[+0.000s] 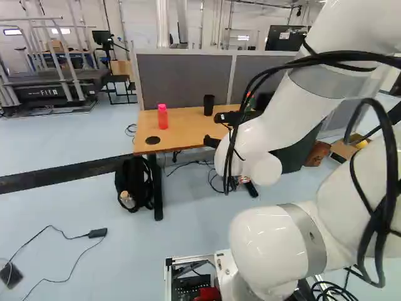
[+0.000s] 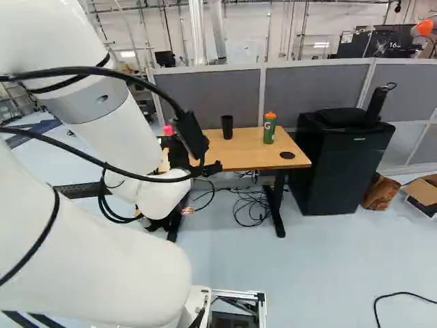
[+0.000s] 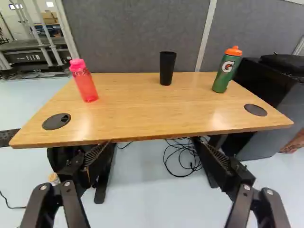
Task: Pick up the green bottle from the table
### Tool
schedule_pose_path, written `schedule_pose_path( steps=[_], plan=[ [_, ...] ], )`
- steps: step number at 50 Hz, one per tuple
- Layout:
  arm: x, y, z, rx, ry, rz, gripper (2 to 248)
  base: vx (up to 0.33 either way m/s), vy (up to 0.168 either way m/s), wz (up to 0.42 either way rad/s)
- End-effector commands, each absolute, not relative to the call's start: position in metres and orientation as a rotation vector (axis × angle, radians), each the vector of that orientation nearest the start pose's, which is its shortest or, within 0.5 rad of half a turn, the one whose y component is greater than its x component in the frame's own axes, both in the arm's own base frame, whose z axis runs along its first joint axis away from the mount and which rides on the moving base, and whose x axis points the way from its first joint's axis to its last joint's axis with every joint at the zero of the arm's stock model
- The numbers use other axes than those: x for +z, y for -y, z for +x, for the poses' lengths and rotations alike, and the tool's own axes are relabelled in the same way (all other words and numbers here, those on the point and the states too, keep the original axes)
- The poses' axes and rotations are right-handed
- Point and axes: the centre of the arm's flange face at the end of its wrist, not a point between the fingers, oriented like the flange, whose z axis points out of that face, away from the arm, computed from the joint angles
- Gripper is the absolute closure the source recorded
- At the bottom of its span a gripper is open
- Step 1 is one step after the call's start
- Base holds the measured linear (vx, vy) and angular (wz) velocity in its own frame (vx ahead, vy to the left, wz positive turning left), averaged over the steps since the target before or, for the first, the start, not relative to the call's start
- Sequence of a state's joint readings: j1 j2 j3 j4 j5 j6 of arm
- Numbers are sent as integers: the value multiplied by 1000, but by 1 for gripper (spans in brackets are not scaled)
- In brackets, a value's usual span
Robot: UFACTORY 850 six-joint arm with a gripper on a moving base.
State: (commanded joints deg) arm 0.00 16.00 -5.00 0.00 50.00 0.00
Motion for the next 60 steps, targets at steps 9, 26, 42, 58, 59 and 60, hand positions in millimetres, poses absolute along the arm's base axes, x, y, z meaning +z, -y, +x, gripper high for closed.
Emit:
schedule_pose_path(
  steps=[9,26,42,58,59,60],
  plan=[
    [366,0,270,-1824,0,-2558,3,25,-40,-197],
    [366,0,270,-1824,0,-2558,3,12,-36,-175],
    [366,0,270,-1824,0,-2558,3,7,-37,-175],
    [366,0,270,-1824,0,-2558,3,36,-49,-241],
    [366,0,270,-1824,0,-2558,3,80,-51,-271],
    [366,0,270,-1824,0,-2558,3,71,-48,-247]
  ],
)
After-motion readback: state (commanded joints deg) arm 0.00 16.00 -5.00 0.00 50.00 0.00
